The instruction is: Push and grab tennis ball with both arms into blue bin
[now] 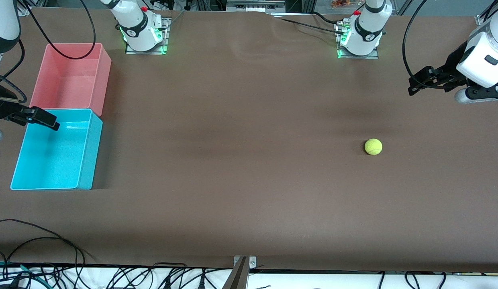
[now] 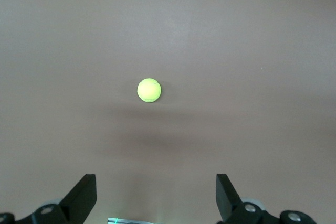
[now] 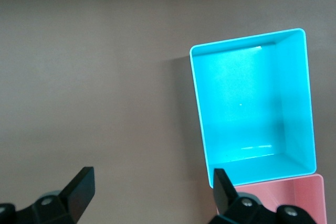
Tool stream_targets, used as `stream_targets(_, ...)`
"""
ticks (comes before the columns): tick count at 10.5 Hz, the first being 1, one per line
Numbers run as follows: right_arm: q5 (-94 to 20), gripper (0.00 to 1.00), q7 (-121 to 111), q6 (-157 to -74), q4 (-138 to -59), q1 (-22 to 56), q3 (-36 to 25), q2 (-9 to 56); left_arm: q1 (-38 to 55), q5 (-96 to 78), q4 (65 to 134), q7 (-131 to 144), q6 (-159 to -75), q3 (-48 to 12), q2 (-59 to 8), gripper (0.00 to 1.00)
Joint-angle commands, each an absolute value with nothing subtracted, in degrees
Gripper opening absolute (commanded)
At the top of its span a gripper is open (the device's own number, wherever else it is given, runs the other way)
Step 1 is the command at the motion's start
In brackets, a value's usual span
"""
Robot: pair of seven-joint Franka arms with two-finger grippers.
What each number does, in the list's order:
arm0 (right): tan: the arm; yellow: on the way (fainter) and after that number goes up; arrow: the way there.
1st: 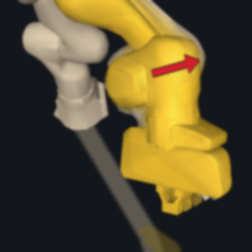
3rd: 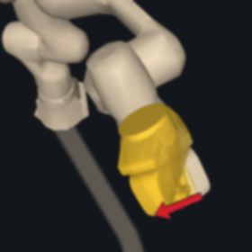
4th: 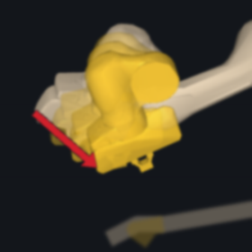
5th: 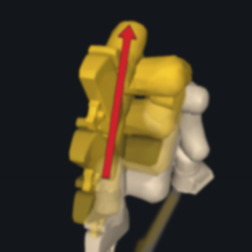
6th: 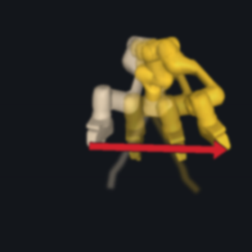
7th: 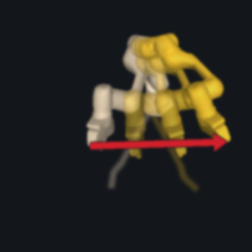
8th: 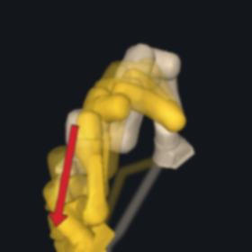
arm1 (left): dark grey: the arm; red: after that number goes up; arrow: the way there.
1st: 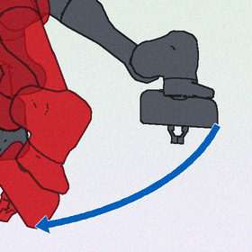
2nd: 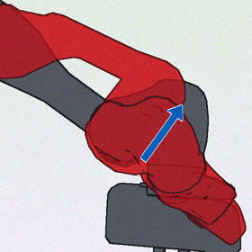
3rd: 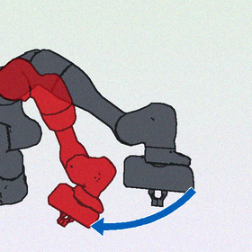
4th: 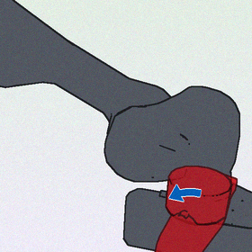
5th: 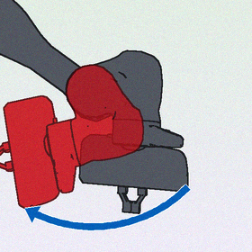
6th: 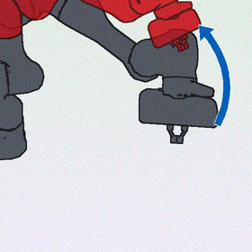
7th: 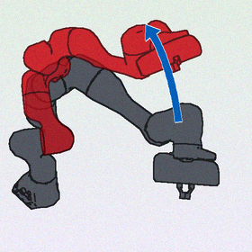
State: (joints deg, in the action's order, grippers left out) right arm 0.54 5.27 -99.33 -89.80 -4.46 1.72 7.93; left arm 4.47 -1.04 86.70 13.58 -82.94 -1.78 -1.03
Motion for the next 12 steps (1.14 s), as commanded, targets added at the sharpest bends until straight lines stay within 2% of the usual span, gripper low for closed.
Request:
stream_targets(1, 0.8, 1.0, 5.1, -99.0, -88.3, -4.7, 1.8, 8.6, 4.5, -2.0, 86.1, 14.2, -82.3, -1.8, -1.1, 1.0)
stream_targets(10, 0.8, 1.0, 5.0, -99.0, -88.3, -4.8, 1.8, 8.7, 4.8, -2.1, 86.0, 14.2, -81.8, -1.9, -1.0, 1.0)
stream_targets(12, 0.8, 1.0, 5.1, -99.0, -88.3, -4.8, 1.8, 8.7, 4.9, -1.5, 86.0, 14.2, -81.7, -3.5, -1.0, 1.0)
